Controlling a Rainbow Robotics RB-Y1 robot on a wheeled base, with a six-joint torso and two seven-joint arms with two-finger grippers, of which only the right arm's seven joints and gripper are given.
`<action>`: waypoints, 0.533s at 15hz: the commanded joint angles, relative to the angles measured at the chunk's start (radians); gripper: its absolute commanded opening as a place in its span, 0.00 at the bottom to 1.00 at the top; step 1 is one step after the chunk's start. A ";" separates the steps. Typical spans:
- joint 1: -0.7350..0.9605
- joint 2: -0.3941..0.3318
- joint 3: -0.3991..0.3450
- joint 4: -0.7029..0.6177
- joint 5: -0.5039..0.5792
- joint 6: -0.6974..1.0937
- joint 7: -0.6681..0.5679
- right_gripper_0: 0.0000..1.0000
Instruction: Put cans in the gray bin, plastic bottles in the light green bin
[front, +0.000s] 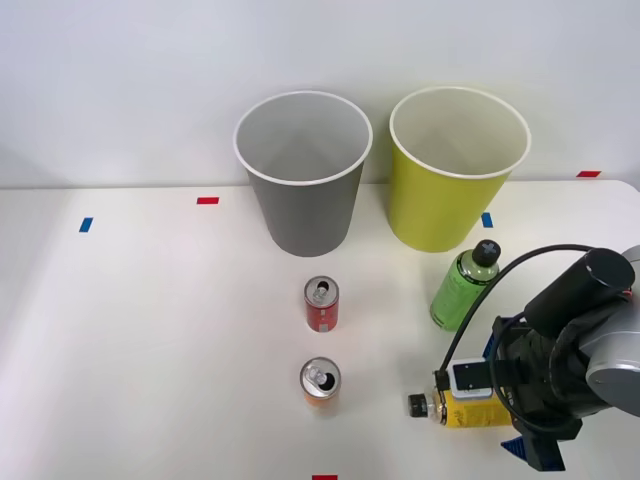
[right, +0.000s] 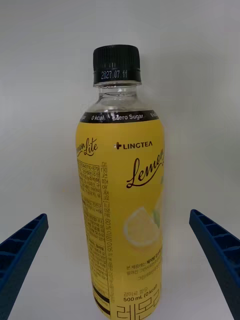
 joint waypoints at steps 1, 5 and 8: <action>-0.003 0.021 0.000 0.028 -0.010 0.001 0.023 0.98; -0.003 0.058 0.000 0.063 -0.021 0.001 0.046 0.98; 0.000 0.115 0.000 0.120 -0.004 0.001 0.066 0.98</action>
